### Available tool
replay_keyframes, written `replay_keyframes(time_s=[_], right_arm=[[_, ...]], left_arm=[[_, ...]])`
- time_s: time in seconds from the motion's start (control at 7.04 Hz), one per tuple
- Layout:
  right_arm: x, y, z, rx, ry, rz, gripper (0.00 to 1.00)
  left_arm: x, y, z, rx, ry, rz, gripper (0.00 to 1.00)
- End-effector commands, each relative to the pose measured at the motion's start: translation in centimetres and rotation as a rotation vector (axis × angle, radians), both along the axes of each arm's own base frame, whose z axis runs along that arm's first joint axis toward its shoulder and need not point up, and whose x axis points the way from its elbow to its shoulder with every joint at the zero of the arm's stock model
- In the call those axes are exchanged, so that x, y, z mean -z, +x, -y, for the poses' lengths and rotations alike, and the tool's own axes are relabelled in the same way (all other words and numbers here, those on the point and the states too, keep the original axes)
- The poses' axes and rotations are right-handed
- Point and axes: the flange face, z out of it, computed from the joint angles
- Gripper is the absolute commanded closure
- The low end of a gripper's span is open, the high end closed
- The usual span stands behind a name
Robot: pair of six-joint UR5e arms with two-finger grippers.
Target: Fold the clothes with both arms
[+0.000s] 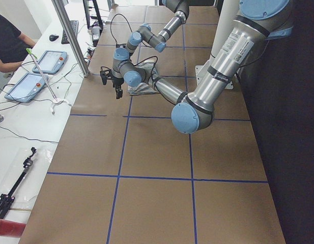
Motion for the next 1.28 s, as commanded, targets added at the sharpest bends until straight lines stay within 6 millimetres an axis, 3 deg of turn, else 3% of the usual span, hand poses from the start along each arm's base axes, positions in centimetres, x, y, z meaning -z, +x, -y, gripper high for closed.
replay_keyframes(time_s=[0.0, 0.14, 0.28, 0.43, 0.57, 0.71, 0.85, 0.99, 1.14], right_arm=[[-0.9, 5.8, 4.7, 0.028, -0.024, 0.045, 0.0], [-0.1, 9.4, 6.4, 0.069, -0.084, 0.136, 0.0], [-1.2, 15.5, 7.3, 0.094, -0.178, 0.28, 0.0], [-4.2, 23.0, 7.7, 0.098, -0.253, 0.402, 0.0], [-8.5, 30.5, 6.6, 0.092, -0.282, 0.455, 0.0], [-13.3, 39.5, 5.9, 0.113, -0.313, 0.45, 0.0], [-16.8, 46.8, 4.9, 0.161, -0.319, 0.404, 0.0], [-21.0, 52.6, 2.5, 0.208, -0.338, 0.363, 0.0], [-23.9, 58.0, -0.4, 0.212, -0.379, 0.349, 0.0]], left_arm=[[0.2, 0.0, -0.1, -0.006, 0.006, -0.005, 0.0], [0.0, -0.6, 0.2, -0.004, 0.016, 0.0, 0.0], [0.7, -3.2, 0.9, -0.032, 0.099, 0.023, 0.0], [-0.4, -6.4, 1.1, -0.055, 0.144, 0.051, 0.0], [-3.0, -11.1, 1.1, -0.114, 0.182, 0.063, 0.0], [-6.5, -16.8, 1.3, -0.184, 0.244, 0.103, 0.0], [-10.4, -22.6, 1.0, -0.236, 0.299, 0.159, 0.0], [-15.6, -29.3, -0.6, -0.297, 0.354, 0.234, 0.0], [-19.3, -34.8, -2.4, -0.372, 0.407, 0.29, 0.0]])
